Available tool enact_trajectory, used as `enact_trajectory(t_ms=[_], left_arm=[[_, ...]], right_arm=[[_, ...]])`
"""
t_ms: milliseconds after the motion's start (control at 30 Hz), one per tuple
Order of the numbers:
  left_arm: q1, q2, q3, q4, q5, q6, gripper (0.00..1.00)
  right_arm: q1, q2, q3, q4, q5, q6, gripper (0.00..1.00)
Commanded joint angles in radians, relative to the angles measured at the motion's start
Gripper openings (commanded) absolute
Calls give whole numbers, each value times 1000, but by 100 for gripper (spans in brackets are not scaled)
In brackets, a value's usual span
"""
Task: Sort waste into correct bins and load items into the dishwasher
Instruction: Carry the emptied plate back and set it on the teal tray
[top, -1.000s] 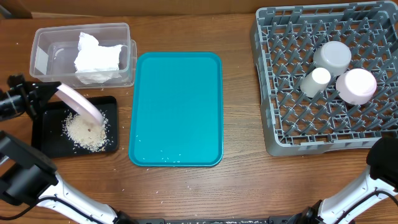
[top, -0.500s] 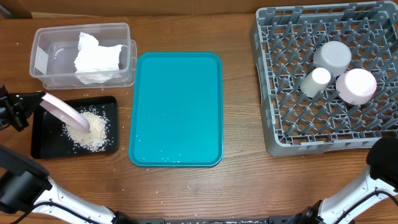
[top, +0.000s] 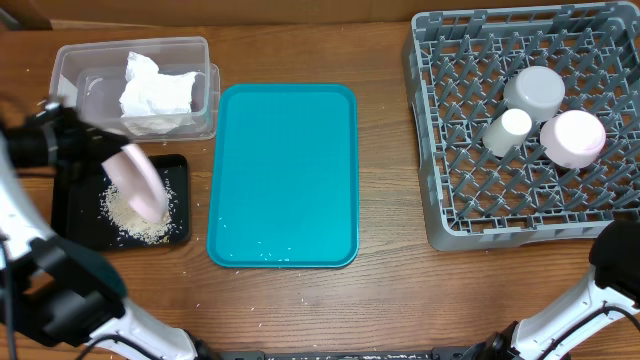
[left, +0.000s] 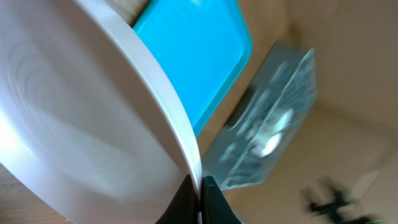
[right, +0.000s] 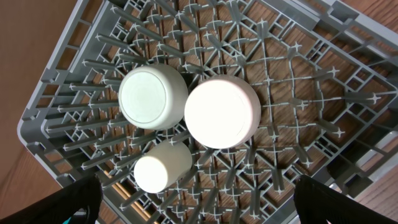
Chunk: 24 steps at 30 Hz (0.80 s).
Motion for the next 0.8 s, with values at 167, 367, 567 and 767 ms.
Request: enact_trajectory(t_ms=[167,367,567,767], left_arm=[[-532,-80,18,54,-362,-198,4],[-925,-14,18,190,-721,-456,4],[-1164,127,18,310,-945,-525,4],[-1246,295,18,410,-974,-533,4]], right_arm=[[2,-9,16,5,-5,5,100],[2,-9,16,5,-5,5,100],[2,-9,16,5,-5,4,100],[2,-9,16,5,-6,5,100]])
